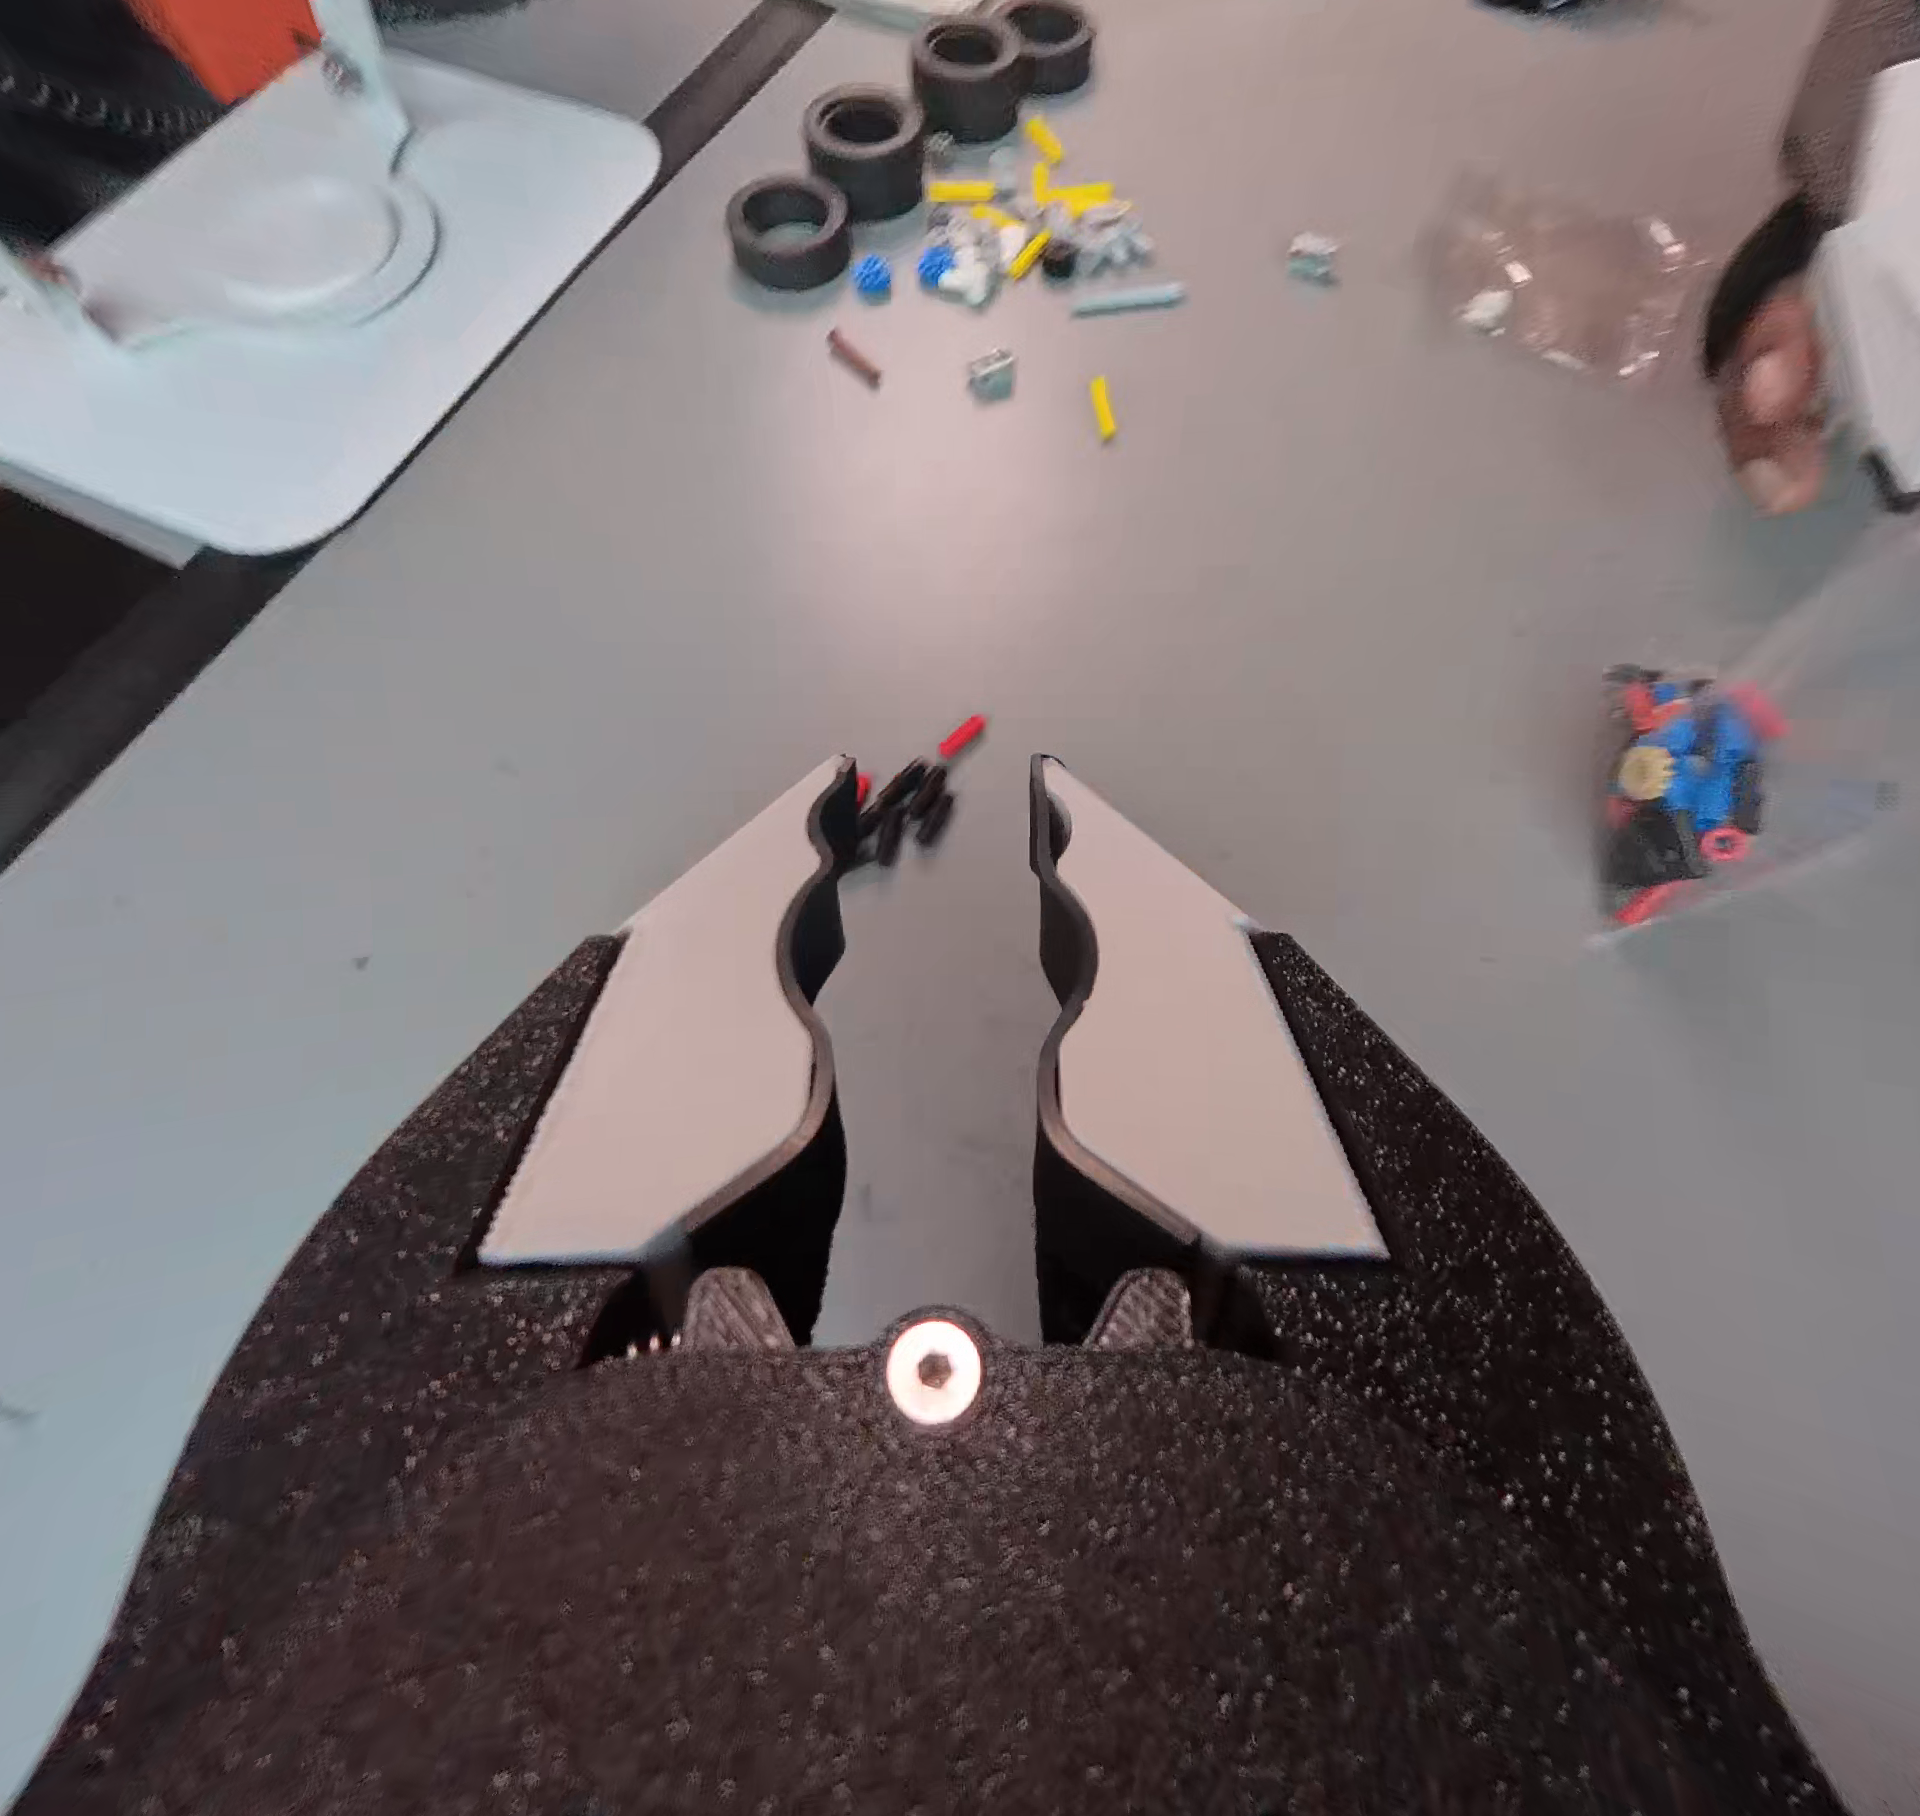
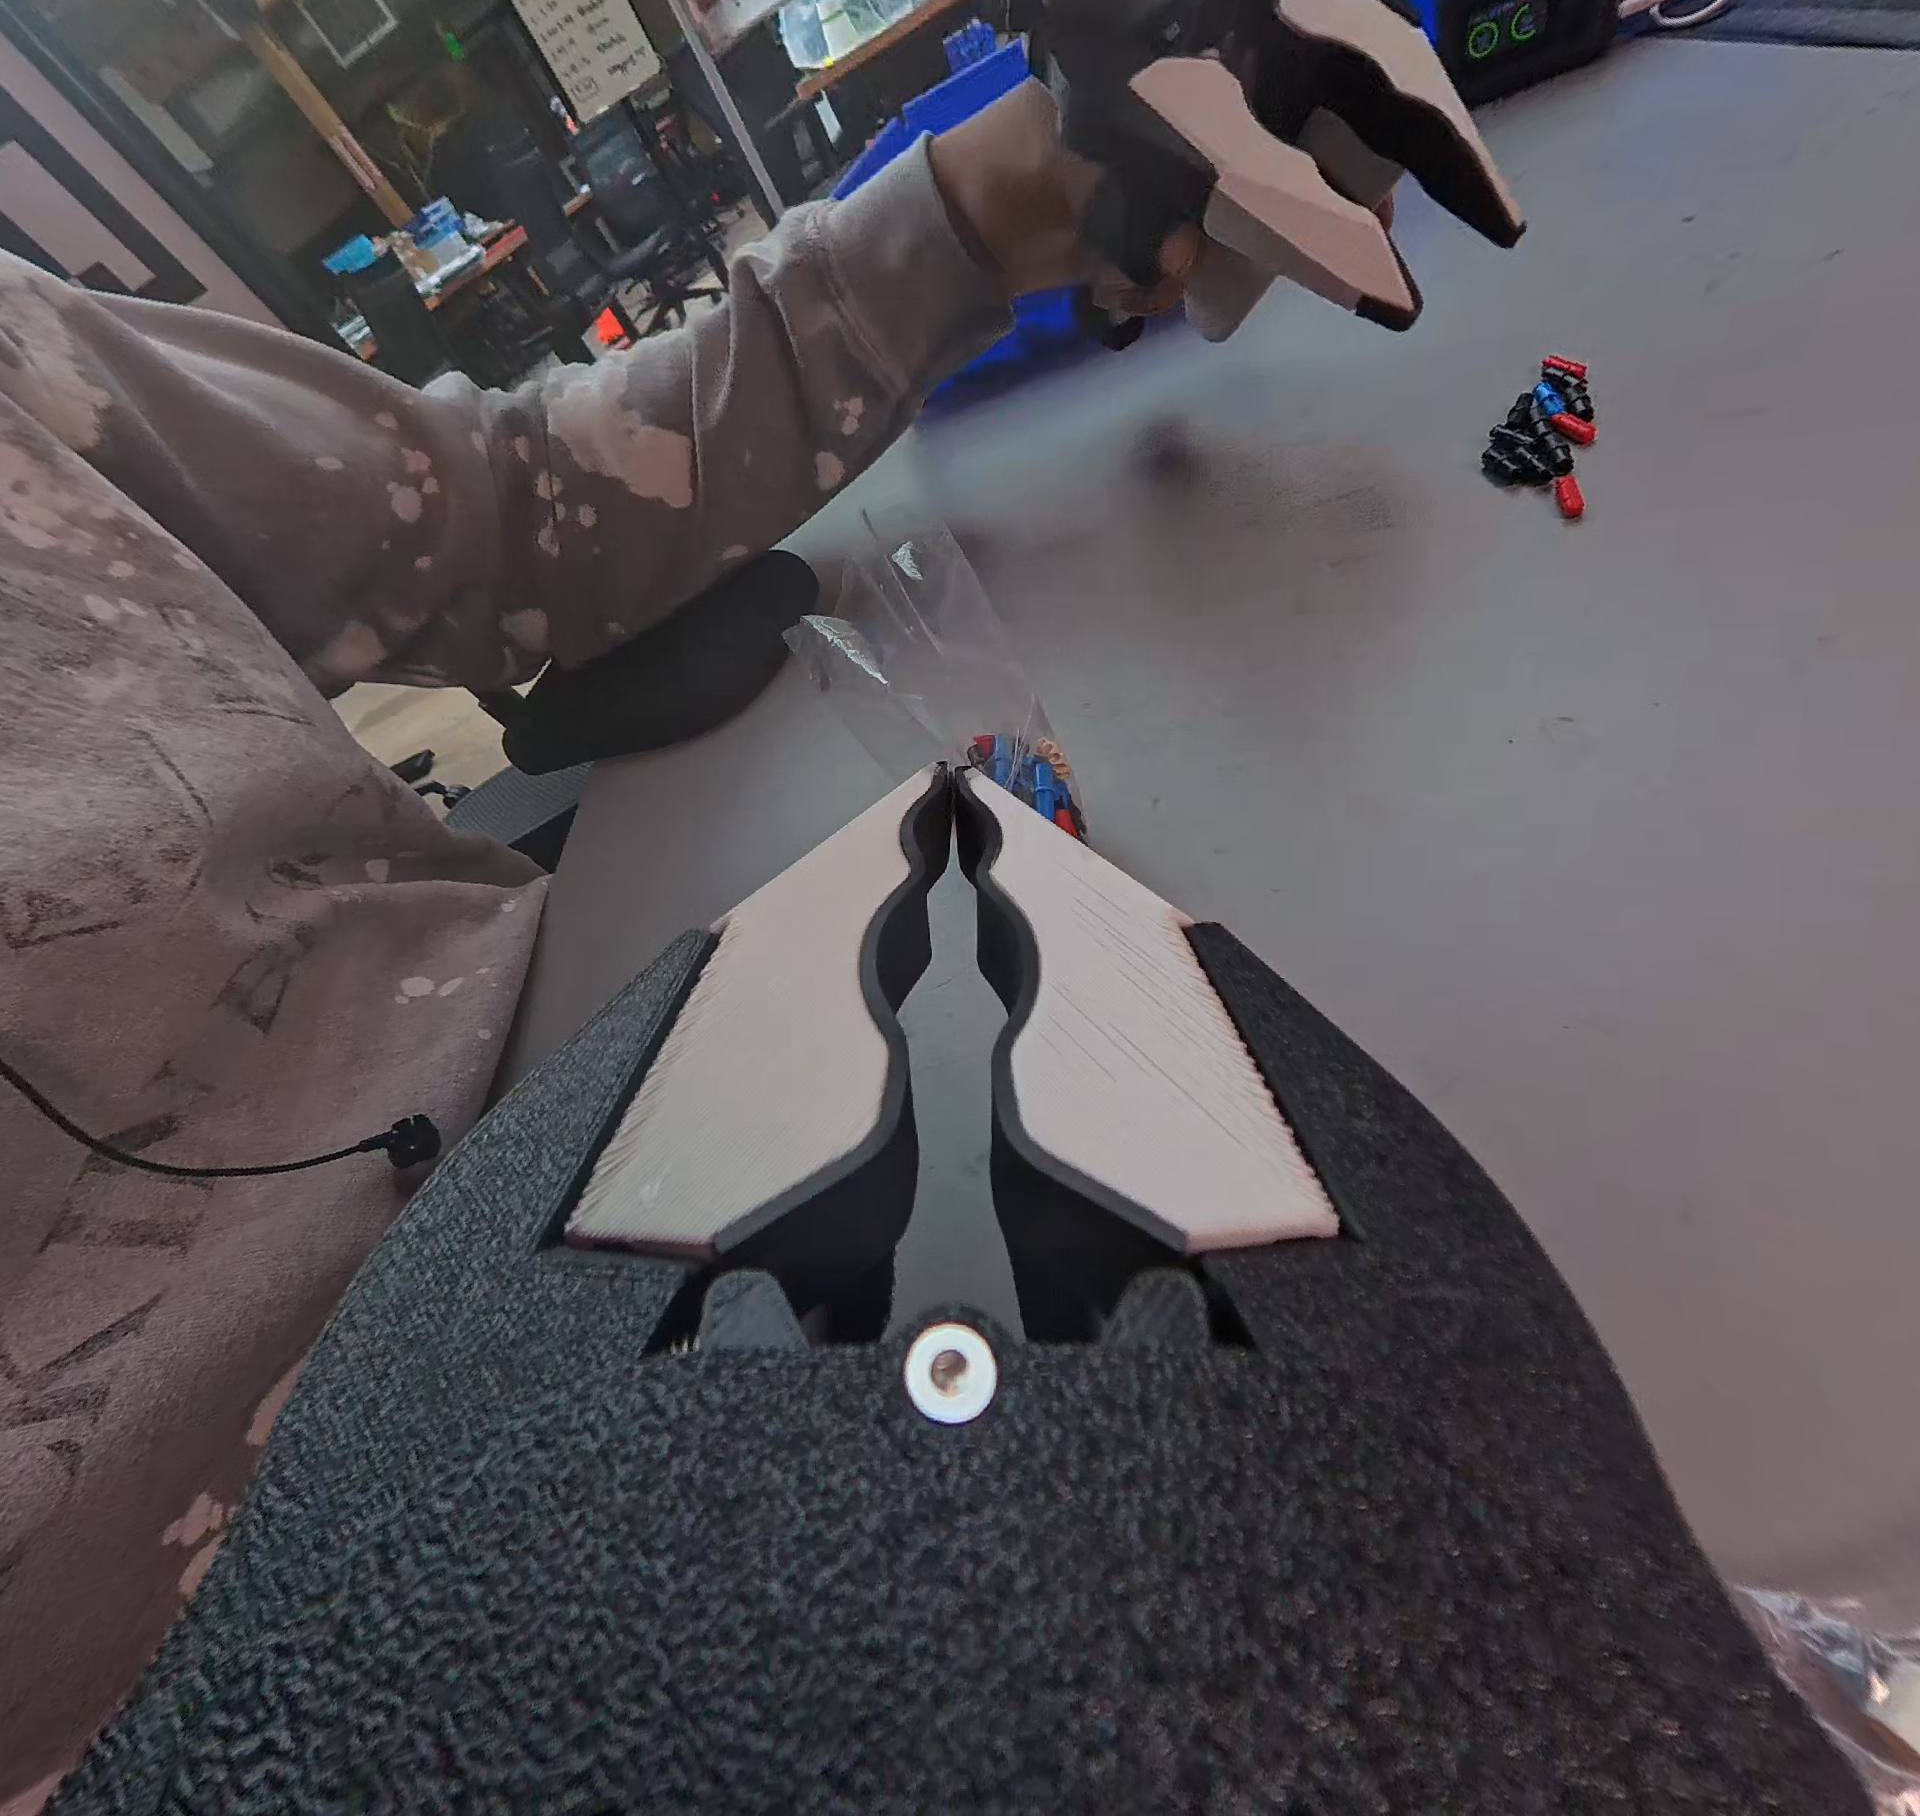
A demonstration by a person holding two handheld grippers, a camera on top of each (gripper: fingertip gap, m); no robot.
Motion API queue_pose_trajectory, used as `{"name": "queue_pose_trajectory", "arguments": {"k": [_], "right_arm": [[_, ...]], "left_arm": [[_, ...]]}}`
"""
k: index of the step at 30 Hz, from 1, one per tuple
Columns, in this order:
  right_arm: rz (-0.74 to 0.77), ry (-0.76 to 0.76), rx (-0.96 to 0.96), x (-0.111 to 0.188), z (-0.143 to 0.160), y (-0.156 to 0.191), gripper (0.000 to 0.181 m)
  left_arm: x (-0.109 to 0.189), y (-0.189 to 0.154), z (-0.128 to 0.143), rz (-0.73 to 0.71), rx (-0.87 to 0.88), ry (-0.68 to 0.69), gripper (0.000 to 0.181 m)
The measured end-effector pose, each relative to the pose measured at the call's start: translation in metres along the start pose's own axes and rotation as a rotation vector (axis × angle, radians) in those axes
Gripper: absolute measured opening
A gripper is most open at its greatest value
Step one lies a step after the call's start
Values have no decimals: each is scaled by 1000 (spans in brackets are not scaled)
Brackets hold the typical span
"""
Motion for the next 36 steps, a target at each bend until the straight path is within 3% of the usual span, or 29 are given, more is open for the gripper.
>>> {"name": "queue_pose_trajectory", "arguments": {"k": [4,9,23,36], "right_arm": [[-3,-5,-9,0,0,0,0],[-5,-15,-19,2,-2,-1,0],[-26,-30,-50,4,-3,-2,0],[-23,-24,-40,3,-2,-1,0]], "left_arm": [[-16,30,31,-31,37,80,42],[-32,35,40,46,4,144,42],[-36,32,40,90,-156,204,15],[-27,25,40,43,-157,148,12]]}}
Point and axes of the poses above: each gripper's, where its closed fingertips meet, x back along the fingers, z out of its underside, y = z × x across the jaws, the point moved 1 cm from there along x, back along the fingers, and after that the axes turned 6 degrees about -z, right-handed, at the moved point
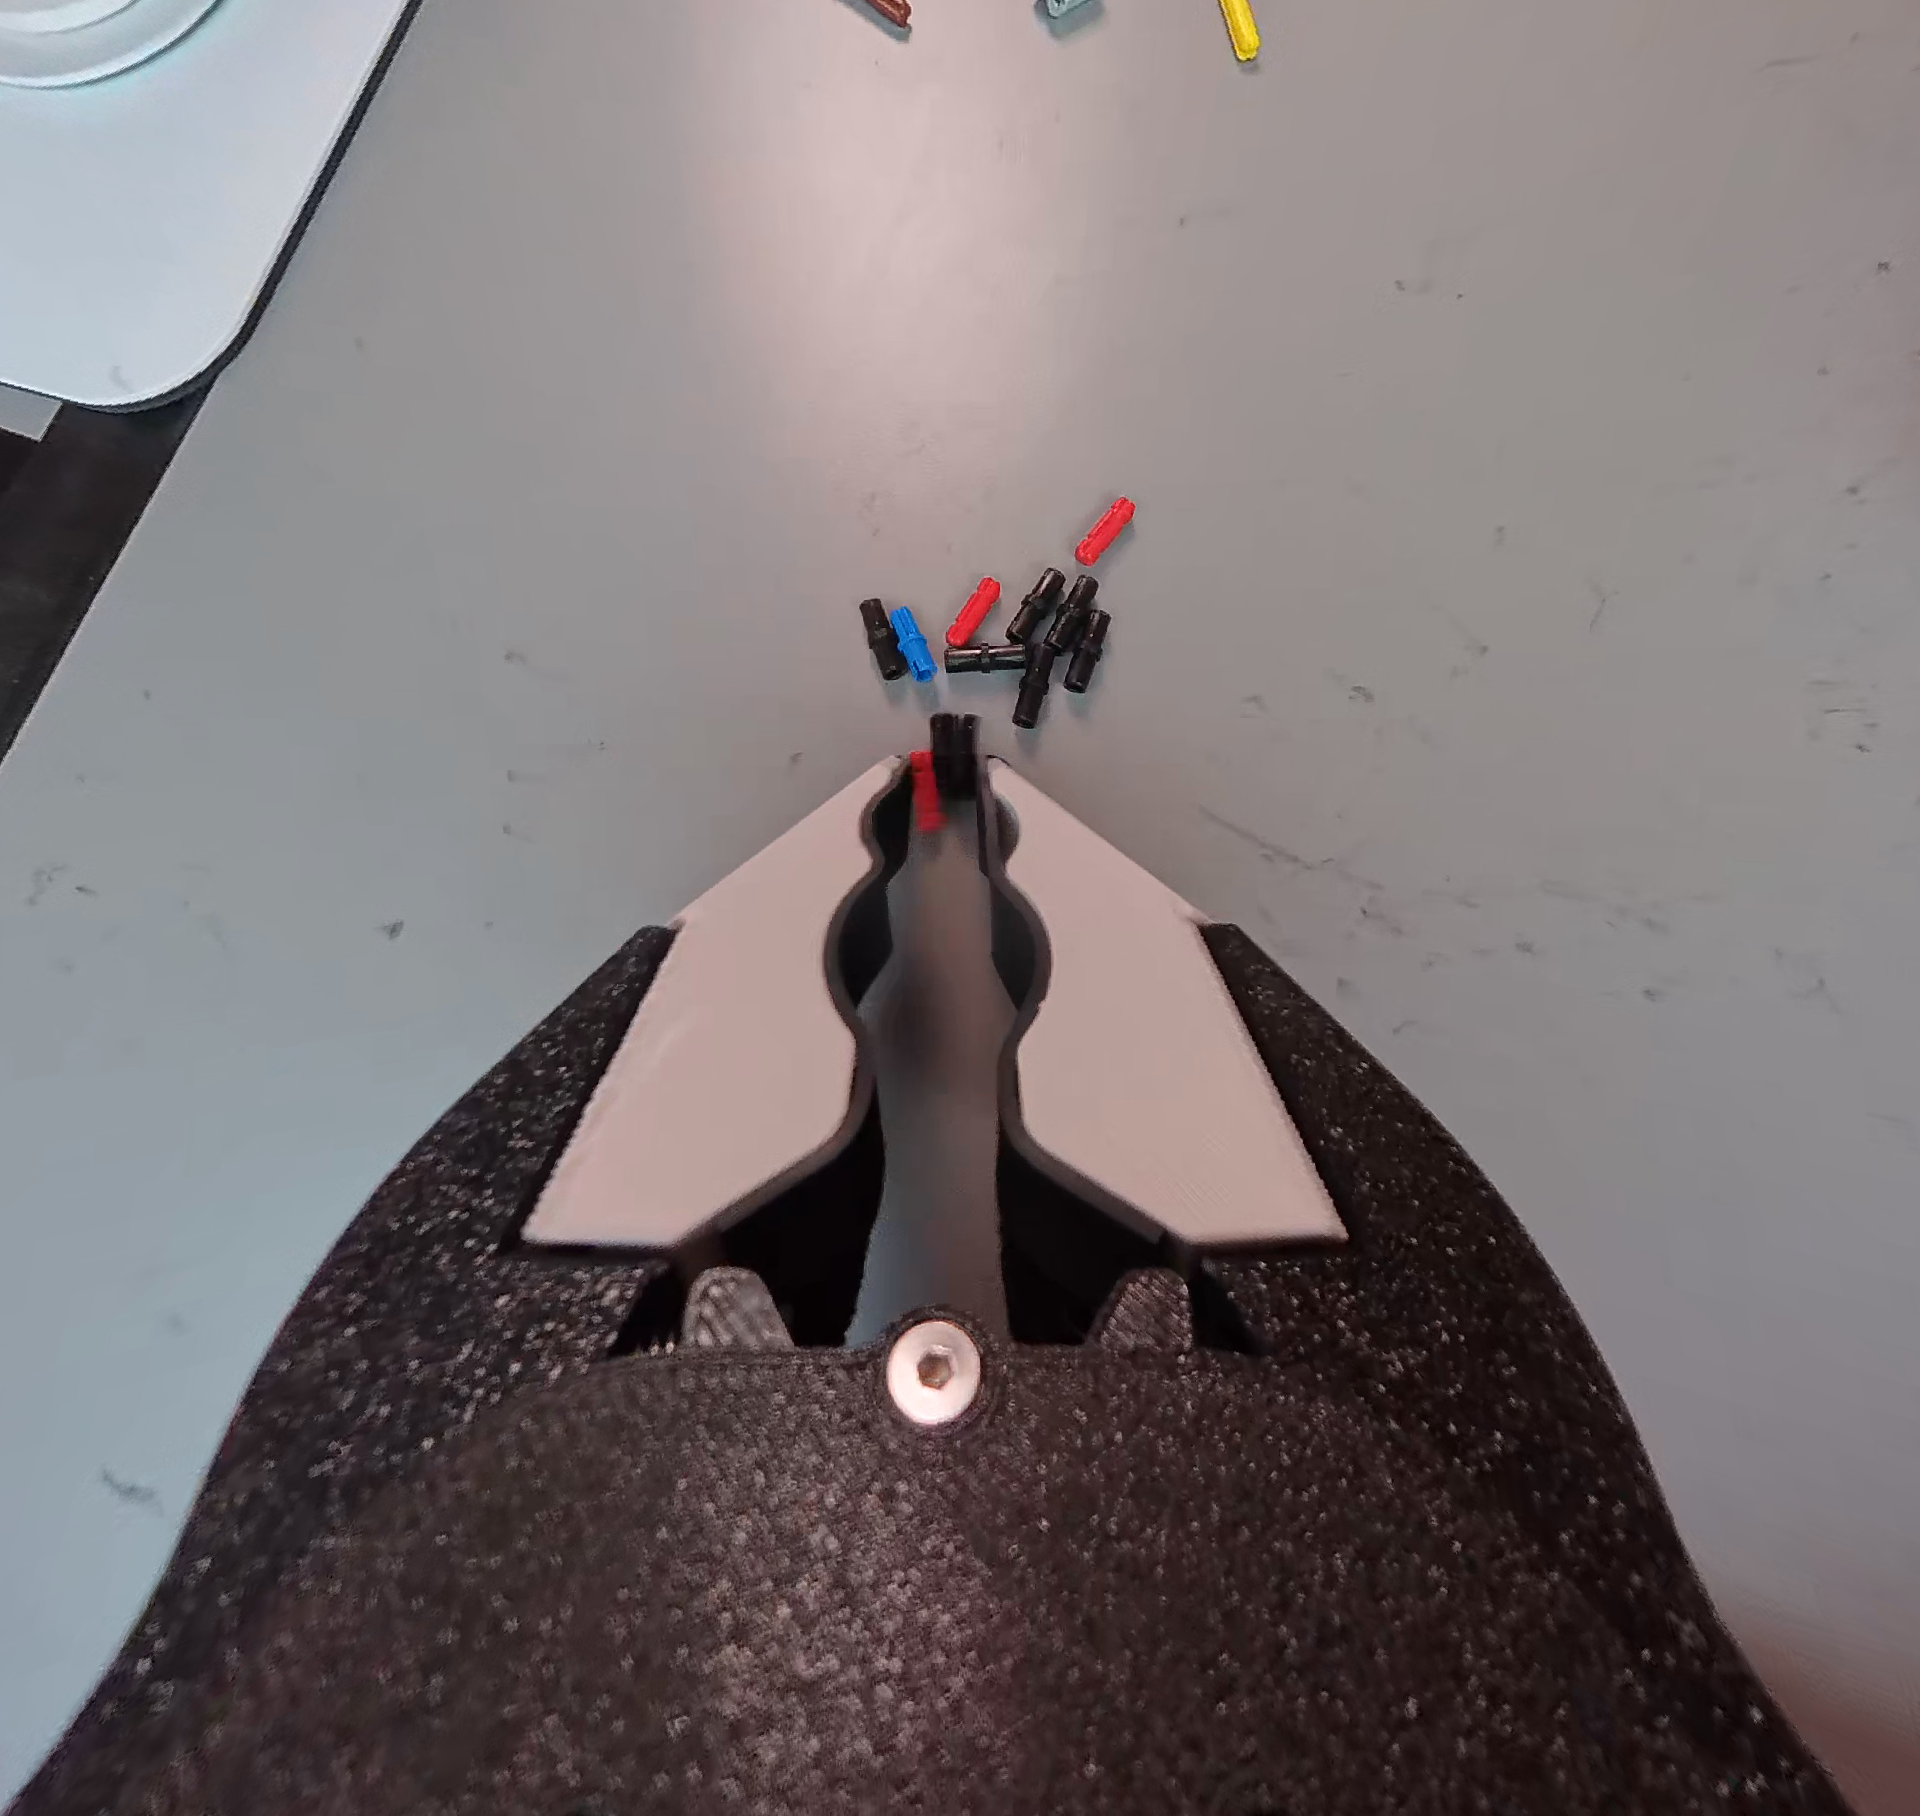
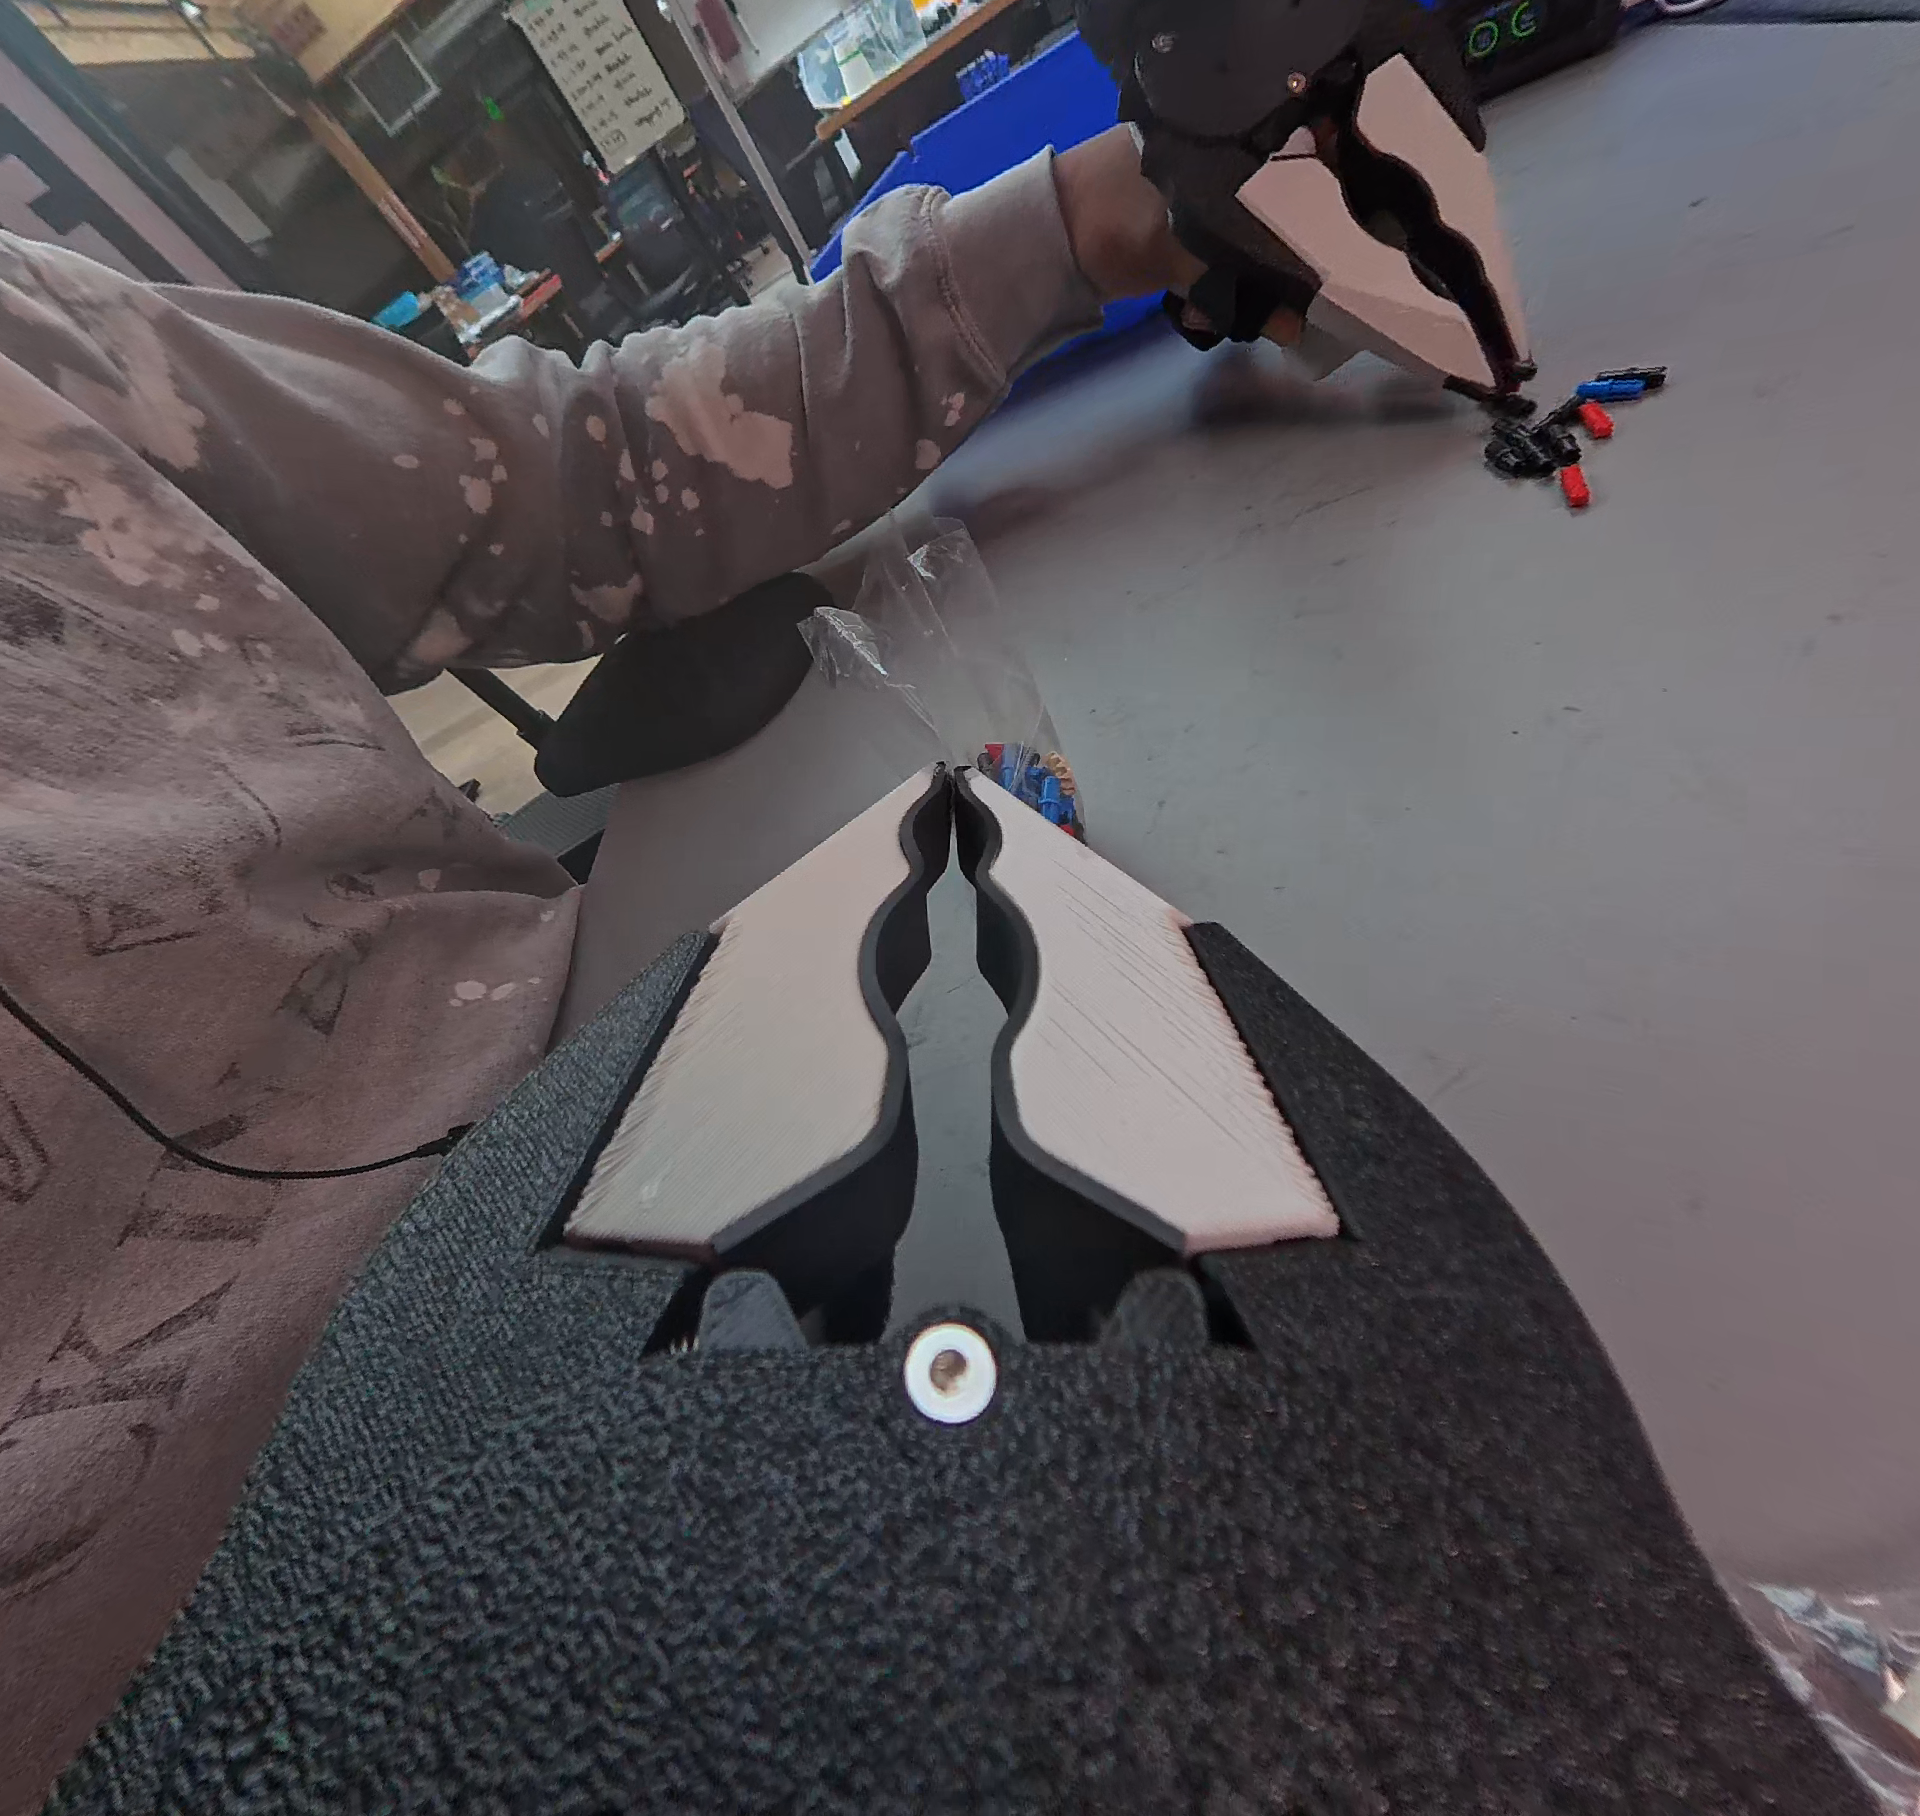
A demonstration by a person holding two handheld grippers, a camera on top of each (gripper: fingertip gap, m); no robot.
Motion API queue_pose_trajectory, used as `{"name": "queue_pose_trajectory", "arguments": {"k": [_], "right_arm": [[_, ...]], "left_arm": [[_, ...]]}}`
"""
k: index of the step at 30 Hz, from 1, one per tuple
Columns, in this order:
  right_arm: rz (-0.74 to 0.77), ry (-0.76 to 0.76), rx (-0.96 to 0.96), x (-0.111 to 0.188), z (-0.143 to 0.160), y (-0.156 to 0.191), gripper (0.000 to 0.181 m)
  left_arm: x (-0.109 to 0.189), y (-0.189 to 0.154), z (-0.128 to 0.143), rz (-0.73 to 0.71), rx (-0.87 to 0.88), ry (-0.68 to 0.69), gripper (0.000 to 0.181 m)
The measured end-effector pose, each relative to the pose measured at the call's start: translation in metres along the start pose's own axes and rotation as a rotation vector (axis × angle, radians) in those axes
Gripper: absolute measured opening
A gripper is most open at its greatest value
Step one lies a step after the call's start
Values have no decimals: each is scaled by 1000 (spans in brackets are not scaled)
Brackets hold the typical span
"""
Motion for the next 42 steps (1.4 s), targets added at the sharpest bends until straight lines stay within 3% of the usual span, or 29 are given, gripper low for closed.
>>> {"name": "queue_pose_trajectory", "arguments": {"k": [9,13,20,23,26,29,31,33,35,38,42], "right_arm": [[3,7,11,-1,1,1,0],[8,8,14,-1,1,1,0],[17,3,6,-1,0,-1,0],[19,7,15,-1,1,0,0],[21,12,25,-1,1,1,0],[23,17,32,-2,2,1,0],[22,19,32,-2,2,2,0],[18,21,30,-2,3,2,0],[15,23,28,-3,3,2,0],[13,25,30,-3,3,3,0],[7,20,18,-2,3,2,0]], "left_arm": [[9,-14,-2,-1,-33,9,6],[20,-27,-24,40,-20,-72,6],[70,-147,-119,316,-183,-307,6],[66,-180,-126,324,-273,-258,6],[61,-187,-121,320,-290,-221,10],[64,-164,-119,256,-218,-249,17],[64,-123,-112,109,-146,-249,18],[57,-66,-85,-85,-47,-170,20],[44,-25,-44,-171,70,-50,23],[24,-6,-5,-149,178,9,28],[10,-3,7,-128,136,10,30]]}}
Point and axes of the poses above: each gripper's, where its closed fingertips meet, x back along the fingers, z out of its underside, y = z × x across the jaws, the point moved 1 cm from there along x, back along the fingers, and after that the axes turned 6 degrees about -z, right-handed, at the moved point
